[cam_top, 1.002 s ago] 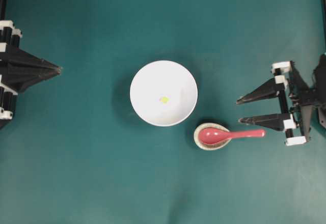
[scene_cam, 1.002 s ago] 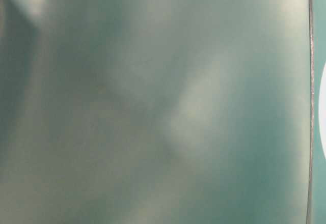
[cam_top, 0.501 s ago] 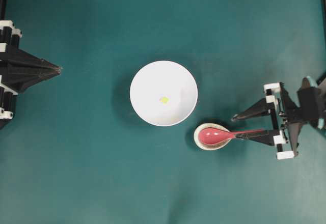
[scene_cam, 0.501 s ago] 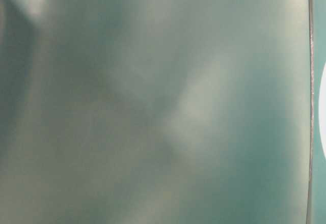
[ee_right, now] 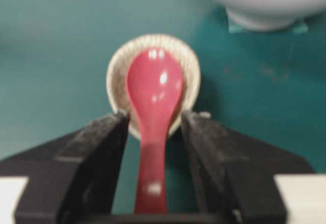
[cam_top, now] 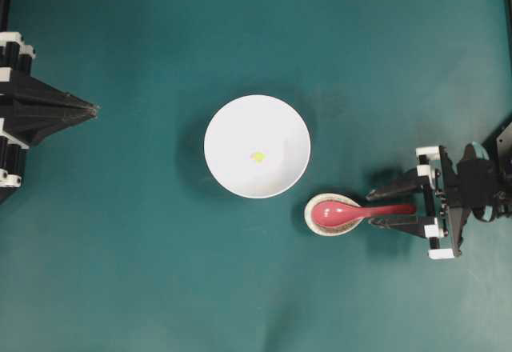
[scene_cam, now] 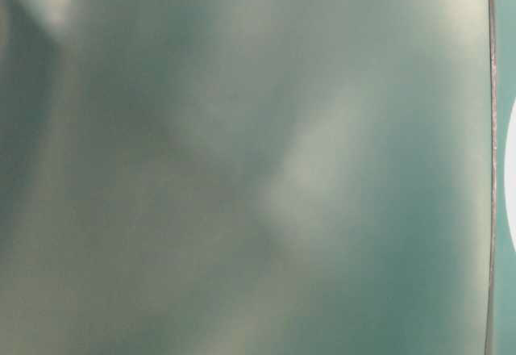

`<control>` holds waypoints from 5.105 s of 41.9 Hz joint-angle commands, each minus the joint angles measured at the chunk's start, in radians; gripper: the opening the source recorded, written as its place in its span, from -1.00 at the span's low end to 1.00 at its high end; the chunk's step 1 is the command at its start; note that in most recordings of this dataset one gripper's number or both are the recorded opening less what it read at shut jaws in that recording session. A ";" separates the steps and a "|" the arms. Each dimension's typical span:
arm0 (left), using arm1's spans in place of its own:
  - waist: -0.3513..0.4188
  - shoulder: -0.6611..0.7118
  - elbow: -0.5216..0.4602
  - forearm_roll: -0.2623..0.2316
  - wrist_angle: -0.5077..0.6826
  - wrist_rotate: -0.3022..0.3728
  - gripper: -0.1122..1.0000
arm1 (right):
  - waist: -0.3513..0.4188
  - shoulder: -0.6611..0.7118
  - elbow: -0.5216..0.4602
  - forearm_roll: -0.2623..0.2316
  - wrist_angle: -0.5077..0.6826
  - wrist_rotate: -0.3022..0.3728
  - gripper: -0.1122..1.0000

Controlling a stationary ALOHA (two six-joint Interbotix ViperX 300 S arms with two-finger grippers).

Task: Scoop the yellow hexagonal prism block from the bowl with a spoon using the right arm.
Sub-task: 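Lower the right gripper and close it on the pink spoon handle, then lift the spoon with the right gripper and carry it into the bowl, then push the spoon bowl under the yellow block with the right gripper, then lift the spoon with the yellow block out of the bowl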

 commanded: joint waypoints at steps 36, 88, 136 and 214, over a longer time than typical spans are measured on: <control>-0.002 0.012 -0.023 0.003 0.000 0.002 -0.81 | 0.009 0.017 -0.009 0.003 -0.017 0.014 -0.40; 0.000 0.012 -0.020 0.003 0.101 0.002 -0.81 | -0.565 -0.546 -0.503 -0.017 1.381 -0.210 -0.40; -0.002 0.014 -0.011 0.003 0.127 -0.003 -0.81 | -0.661 -0.155 -0.992 -0.189 2.037 -0.075 -0.40; 0.000 0.014 -0.003 0.003 0.127 -0.003 -0.81 | -0.657 -0.055 -1.029 -0.229 1.740 -0.064 -0.40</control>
